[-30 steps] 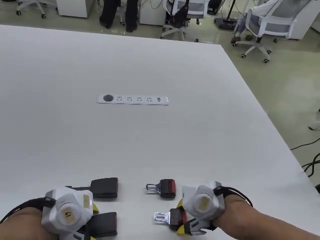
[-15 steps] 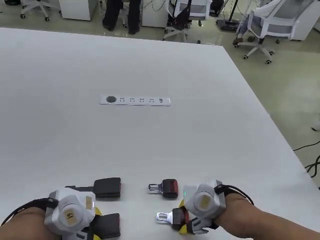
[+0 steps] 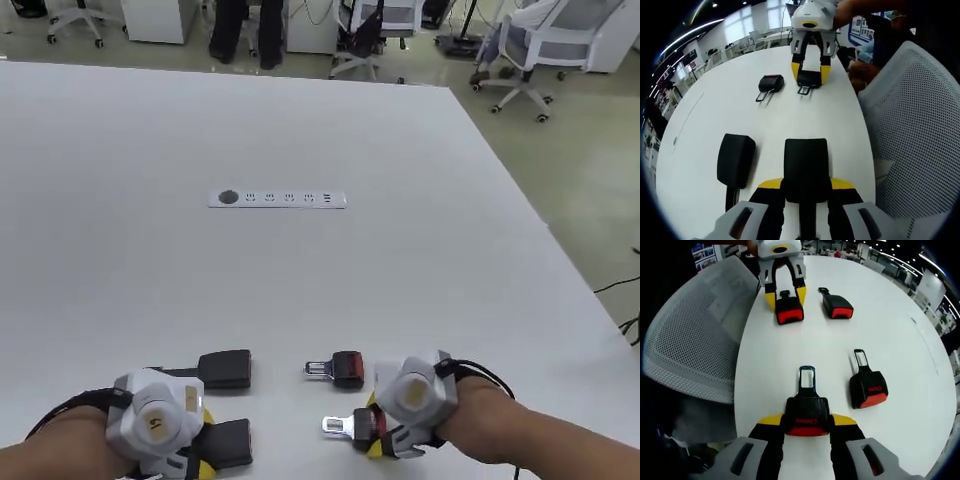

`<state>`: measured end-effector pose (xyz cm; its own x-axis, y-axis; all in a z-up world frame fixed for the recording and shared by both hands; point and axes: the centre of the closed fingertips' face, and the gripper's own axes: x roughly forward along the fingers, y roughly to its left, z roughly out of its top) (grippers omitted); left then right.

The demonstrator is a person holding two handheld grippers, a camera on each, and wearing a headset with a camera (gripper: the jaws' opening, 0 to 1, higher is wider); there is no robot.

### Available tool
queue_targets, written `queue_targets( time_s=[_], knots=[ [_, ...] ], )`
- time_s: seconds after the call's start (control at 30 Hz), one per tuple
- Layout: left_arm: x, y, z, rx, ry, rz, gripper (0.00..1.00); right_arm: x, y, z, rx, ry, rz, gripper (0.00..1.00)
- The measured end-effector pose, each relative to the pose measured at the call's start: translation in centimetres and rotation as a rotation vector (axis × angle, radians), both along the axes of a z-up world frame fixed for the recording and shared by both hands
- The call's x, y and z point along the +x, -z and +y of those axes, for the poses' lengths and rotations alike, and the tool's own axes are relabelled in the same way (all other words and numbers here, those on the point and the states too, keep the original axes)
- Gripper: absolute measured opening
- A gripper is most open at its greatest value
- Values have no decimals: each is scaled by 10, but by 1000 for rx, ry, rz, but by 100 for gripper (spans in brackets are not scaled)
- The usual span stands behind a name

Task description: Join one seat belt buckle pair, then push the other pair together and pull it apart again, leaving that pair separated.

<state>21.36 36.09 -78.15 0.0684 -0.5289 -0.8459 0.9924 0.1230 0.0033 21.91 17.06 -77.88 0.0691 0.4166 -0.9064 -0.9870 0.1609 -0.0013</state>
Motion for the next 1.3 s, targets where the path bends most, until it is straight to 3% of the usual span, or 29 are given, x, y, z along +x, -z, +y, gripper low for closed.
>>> queue_targets(
  time_s=[0.73, 1.3],
  knots=[
    [-2, 0, 0, 7, 10, 9, 34, 2, 3, 2, -47, -33, 5, 32],
    [-3, 0, 1, 22, 29, 17, 34, -3, 3, 69, 5, -125, -4, 32]
  ],
)
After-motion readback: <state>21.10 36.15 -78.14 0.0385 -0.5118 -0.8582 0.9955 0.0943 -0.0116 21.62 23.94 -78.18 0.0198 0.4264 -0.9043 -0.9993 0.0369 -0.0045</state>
